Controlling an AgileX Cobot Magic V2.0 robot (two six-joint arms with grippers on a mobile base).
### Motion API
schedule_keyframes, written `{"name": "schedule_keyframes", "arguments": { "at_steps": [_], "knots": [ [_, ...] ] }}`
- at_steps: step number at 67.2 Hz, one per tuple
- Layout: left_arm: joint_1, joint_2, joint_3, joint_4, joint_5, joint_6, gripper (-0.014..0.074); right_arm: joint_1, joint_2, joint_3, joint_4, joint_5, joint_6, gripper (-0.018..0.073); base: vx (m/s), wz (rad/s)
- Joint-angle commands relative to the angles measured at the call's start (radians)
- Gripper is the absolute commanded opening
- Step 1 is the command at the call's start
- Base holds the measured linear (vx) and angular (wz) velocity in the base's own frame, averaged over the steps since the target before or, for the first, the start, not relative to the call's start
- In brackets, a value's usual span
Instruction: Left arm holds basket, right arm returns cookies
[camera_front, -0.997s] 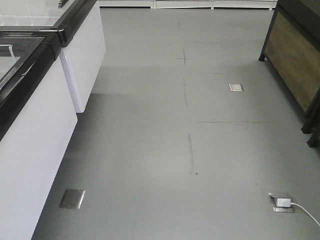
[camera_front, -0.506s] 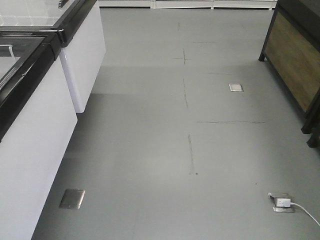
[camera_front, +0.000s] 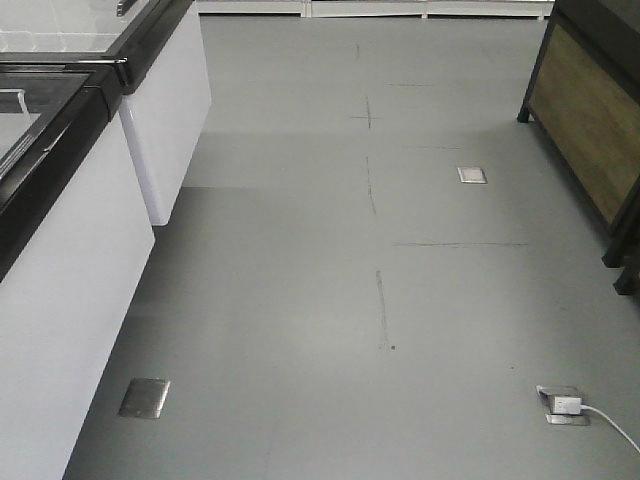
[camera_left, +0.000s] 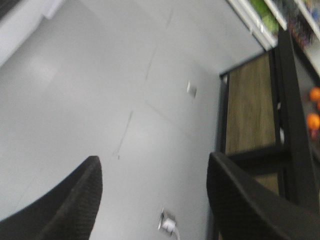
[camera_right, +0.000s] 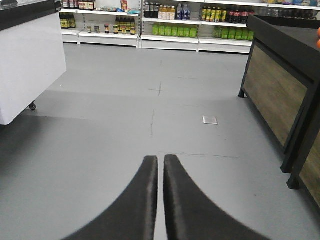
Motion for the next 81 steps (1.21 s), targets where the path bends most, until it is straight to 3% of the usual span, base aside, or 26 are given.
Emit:
{"name": "schedule_keyframes", "arguments": {
  "at_steps": [1, 9, 16, 29, 33, 40, 47, 57, 81],
  "knots": [
    [0.139, -0.005, -0.077, -0.142, 0.039, 0.058, 0.0433, -0.004, -0.006, 0.011, -0.006, -0.072, -0.005, 0.0004, 0.0, 0.0],
    [0.333, 0.0, -0.11, -0.286, 0.104, 0.111, 0.0433, -0.004, -0.006, 0.011, -0.006, -0.072, -0.005, 0.0004, 0.0, 0.0],
    [0.454, 0.001, -0.115, -0.376, 0.139, 0.172, 0.0433, -0.004, -0.006, 0.011, -0.006, -0.072, -0.005, 0.0004, 0.0, 0.0],
    [0.606, 0.035, -0.115, -0.447, 0.153, 0.206, 0.0433, -0.004, -0.006, 0.011, -0.006, -0.072, -0.005, 0.0004, 0.0, 0.0],
    [0.647, 0.065, -0.115, -0.505, 0.162, 0.215, 0.0433, -0.004, -0.006, 0.011, -0.006, -0.072, -0.005, 0.0004, 0.0, 0.0],
    [0.71, 0.133, -0.115, -0.675, 0.201, 0.282, 0.0433, -0.004, -0.006, 0.011, -0.006, -0.072, -0.005, 0.0004, 0.0, 0.0],
    [0.741, 0.194, -0.115, -0.81, 0.231, 0.361, 0.0437, -0.004, -0.006, 0.011, -0.006, -0.072, -0.005, 0.0004, 0.0, 0.0],
    [0.745, 0.277, -0.115, -0.914, 0.239, 0.395, 0.0482, -0.004, -0.006, 0.011, -0.006, -0.072, -0.005, 0.0004, 0.0, 0.0],
    [0.738, 0.414, -0.125, -1.012, 0.24, 0.478, 0.0578, -0.004, -0.006, 0.011, -0.006, -0.072, -0.005, 0.0004, 0.0, 0.0]
  ]
}}
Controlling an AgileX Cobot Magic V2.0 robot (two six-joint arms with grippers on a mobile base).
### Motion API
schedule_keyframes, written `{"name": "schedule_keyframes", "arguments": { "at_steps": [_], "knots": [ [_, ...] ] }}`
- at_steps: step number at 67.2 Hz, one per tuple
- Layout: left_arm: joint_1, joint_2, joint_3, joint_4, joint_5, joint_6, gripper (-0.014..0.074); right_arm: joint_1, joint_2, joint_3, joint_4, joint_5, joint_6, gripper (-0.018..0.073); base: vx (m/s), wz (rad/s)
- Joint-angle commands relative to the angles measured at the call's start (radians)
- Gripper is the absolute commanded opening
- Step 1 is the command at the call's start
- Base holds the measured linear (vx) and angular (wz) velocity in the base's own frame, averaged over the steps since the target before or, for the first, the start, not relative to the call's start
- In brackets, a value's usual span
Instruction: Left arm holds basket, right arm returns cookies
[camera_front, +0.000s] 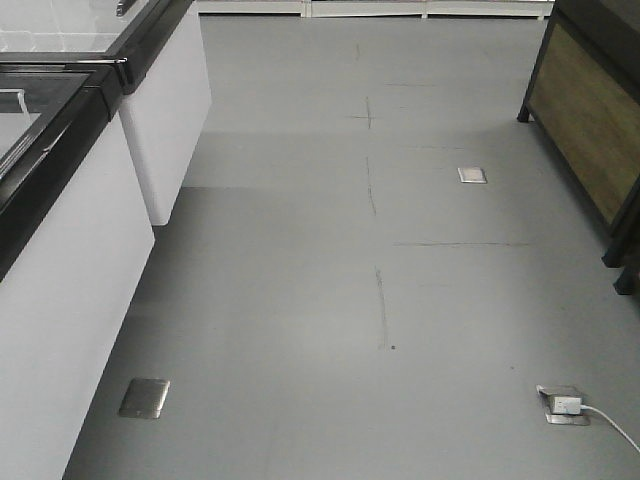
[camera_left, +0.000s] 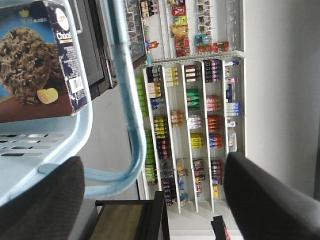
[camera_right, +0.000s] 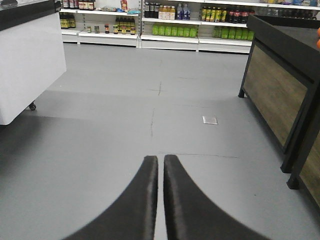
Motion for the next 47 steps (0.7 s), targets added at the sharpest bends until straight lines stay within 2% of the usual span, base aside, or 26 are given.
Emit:
{"name": "schedule_keyframes", "arguments": {
  "at_steps": [1, 13, 23, 32, 40, 47],
  "knots": [
    [-0.011, 0.0, -0.051, -0.11, 0.02, 0.036, 0.0578, -0.004, -0.006, 0.011, -0.006, -0.072, -0.005, 0.0004, 0.0, 0.0],
    [-0.028, 0.072, -0.174, -0.106, 0.02, 0.029, 0.0578, -0.004, -0.006, 0.011, -0.006, -0.072, -0.005, 0.0004, 0.0, 0.0],
    [-0.043, 0.136, -0.28, -0.038, 0.018, -0.032, 0.0578, -0.004, -0.006, 0.011, -0.006, -0.072, -0.005, 0.0004, 0.0, 0.0],
    [-0.069, 0.189, -0.362, -0.038, 0.015, -0.042, 0.0578, -0.004, -0.006, 0.011, -0.006, -0.072, -0.005, 0.0004, 0.0, 0.0],
    [-0.09, 0.234, -0.405, -0.028, 0.02, -0.099, 0.0578, -0.004, -0.006, 0.011, -0.006, -0.072, -0.005, 0.0004, 0.0, 0.0],
    [-0.107, 0.261, -0.425, -0.031, 0.012, -0.105, 0.0578, -0.004, -0.006, 0.011, -0.006, -0.072, -0.005, 0.0004, 0.0, 0.0]
  ]
}}
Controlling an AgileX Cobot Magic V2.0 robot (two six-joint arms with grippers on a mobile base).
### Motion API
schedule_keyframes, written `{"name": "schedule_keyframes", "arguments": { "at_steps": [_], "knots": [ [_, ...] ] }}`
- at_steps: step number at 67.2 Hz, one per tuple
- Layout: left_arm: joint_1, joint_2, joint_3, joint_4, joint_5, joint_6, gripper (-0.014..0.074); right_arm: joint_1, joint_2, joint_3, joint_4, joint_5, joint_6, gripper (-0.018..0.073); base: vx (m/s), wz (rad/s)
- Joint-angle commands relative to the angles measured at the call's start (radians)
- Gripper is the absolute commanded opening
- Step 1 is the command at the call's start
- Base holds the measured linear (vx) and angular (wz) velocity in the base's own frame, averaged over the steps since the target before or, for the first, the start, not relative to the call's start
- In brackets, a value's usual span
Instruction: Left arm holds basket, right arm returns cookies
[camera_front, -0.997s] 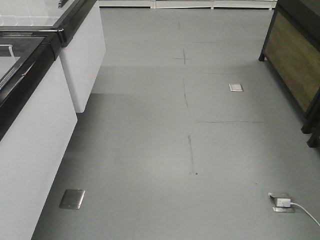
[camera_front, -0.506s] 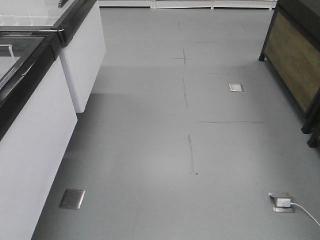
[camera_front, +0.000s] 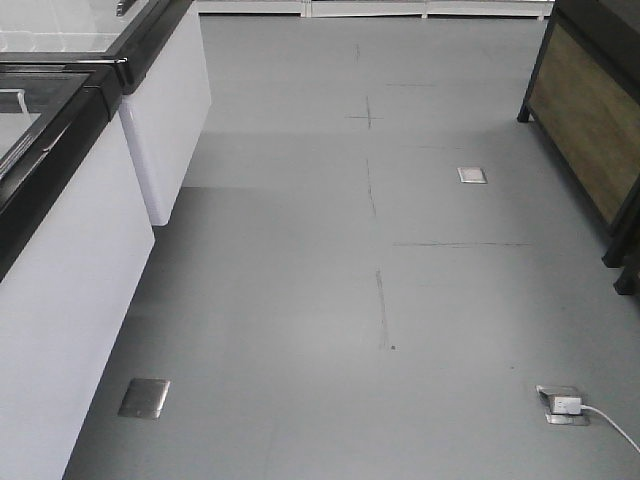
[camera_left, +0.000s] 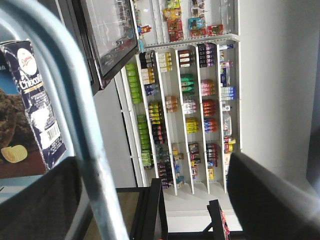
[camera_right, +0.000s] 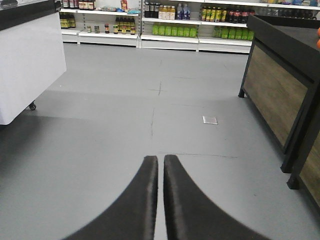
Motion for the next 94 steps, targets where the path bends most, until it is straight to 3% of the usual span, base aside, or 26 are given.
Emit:
{"name": "schedule_keyframes", "arguments": {
  "at_steps": [1, 19, 25, 32, 43, 45, 61, 77, 94],
  "knots": [
    [-0.019, -0.022, -0.051, -0.065, 0.008, -0.018, 0.0578, -0.004, -0.006, 0.011, -0.006, -0.072, -0.005, 0.0004, 0.0, 0.0],
    [-0.029, 0.022, -0.053, -0.086, -0.025, -0.015, 0.0559, -0.004, -0.006, 0.011, -0.006, -0.072, -0.005, 0.0004, 0.0, 0.0],
    [-0.029, 0.035, -0.053, -0.15, -0.016, 0.018, 0.0501, -0.004, -0.006, 0.011, -0.006, -0.072, -0.005, 0.0004, 0.0, 0.0],
    [-0.029, 0.055, -0.053, -0.233, 0.025, 0.063, 0.0353, -0.004, -0.006, 0.011, -0.006, -0.072, -0.005, 0.0004, 0.0, 0.0],
    [-0.029, 0.067, -0.053, -0.23, 0.05, 0.083, 0.0017, -0.004, -0.006, 0.011, -0.006, -0.072, -0.005, 0.0004, 0.0, 0.0],
    [-0.029, 0.067, -0.053, -0.233, 0.054, 0.094, -0.001, -0.004, -0.006, 0.011, -0.006, -0.072, -0.005, 0.0004, 0.0, 0.0],
    [-0.029, 0.061, -0.067, -0.233, 0.07, 0.072, -0.0006, -0.004, -0.006, 0.011, -0.006, -0.072, -0.005, 0.0004, 0.0, 0.0],
    [-0.031, 0.06, -0.26, -0.233, 0.092, 0.038, -0.0006, -0.004, -0.006, 0.011, -0.006, -0.072, -0.005, 0.0004, 0.0, 0.0],
    [-0.127, 0.056, -0.494, -0.233, 0.138, -0.031, -0.0004, -0.004, -0.006, 0.011, -0.006, -0.072, -0.005, 0.0004, 0.0, 0.0]
  ]
}}
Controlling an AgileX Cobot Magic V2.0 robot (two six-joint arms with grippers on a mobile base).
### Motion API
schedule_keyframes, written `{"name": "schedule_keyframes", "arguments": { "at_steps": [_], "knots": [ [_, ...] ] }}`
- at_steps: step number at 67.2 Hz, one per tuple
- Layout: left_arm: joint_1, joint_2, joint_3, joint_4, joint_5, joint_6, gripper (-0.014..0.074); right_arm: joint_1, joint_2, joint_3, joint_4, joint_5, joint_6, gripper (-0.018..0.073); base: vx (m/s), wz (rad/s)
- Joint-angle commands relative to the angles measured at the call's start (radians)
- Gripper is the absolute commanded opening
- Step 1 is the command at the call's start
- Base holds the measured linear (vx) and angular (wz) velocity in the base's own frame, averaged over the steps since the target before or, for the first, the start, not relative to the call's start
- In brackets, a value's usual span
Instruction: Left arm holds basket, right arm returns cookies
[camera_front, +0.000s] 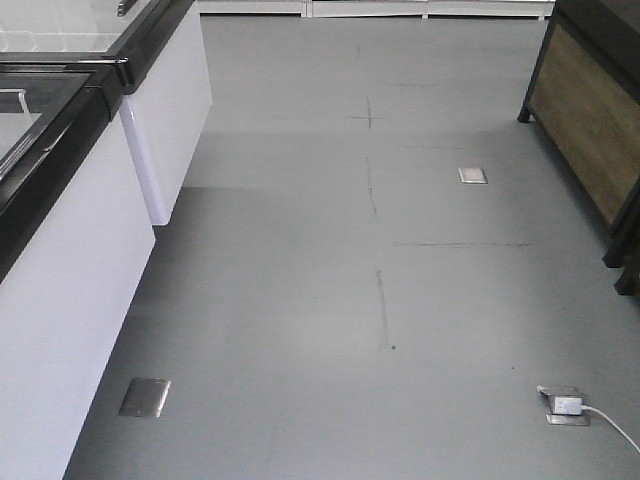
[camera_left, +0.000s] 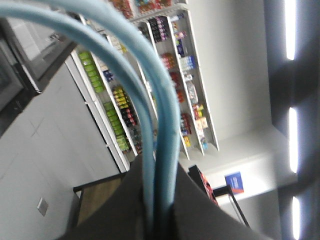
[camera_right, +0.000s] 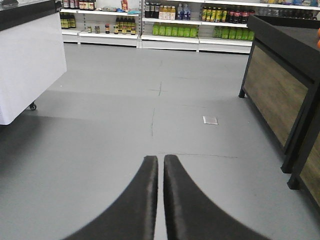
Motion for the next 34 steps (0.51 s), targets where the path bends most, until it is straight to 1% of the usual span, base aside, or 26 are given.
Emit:
{"name": "schedule_keyframes", "arguments": {
  "at_steps": [1, 8, 10, 13, 21, 22, 23, 32, 34],
  "knots": [
    [-0.074, -0.074, -0.113, -0.166, 0.062, -0.028, -0.0004, -0.004, -0.006, 0.011, -0.006, -0.072, -0.005, 0.0004, 0.0, 0.0],
    [-0.142, -0.097, -0.162, -0.144, 0.077, -0.034, -0.0004, -0.004, -0.006, 0.011, -0.006, -0.072, -0.005, 0.0004, 0.0, 0.0],
    [-0.17, -0.109, -0.163, -0.135, 0.077, -0.035, -0.0004, -0.004, -0.006, 0.011, -0.006, -0.072, -0.005, 0.0004, 0.0, 0.0],
    [-0.2, -0.128, -0.163, -0.102, 0.08, -0.037, -0.0004, -0.004, -0.006, 0.011, -0.006, -0.072, -0.005, 0.0004, 0.0, 0.0],
    [-0.315, -0.175, -0.163, -0.003, 0.082, -0.054, -0.0004, -0.004, -0.006, 0.011, -0.006, -0.072, -0.005, 0.0004, 0.0, 0.0],
    [-0.337, -0.182, -0.163, 0.008, 0.082, -0.059, -0.0004, -0.004, -0.006, 0.011, -0.006, -0.072, -0.005, 0.0004, 0.0, 0.0],
    [-0.344, -0.185, -0.163, 0.02, 0.082, -0.063, -0.0004, -0.004, -0.006, 0.011, -0.006, -0.072, -0.005, 0.0004, 0.0, 0.0],
    [-0.485, -0.228, -0.154, 0.111, 0.085, -0.069, -0.0004, -0.004, -0.006, 0.011, -0.006, -0.072, -0.005, 0.0004, 0.0, 0.0],
    [-0.517, -0.235, -0.154, 0.144, 0.085, -0.07, -0.0004, -0.004, -0.006, 0.011, -0.006, -0.072, -0.005, 0.0004, 0.0, 0.0]
  ]
}}
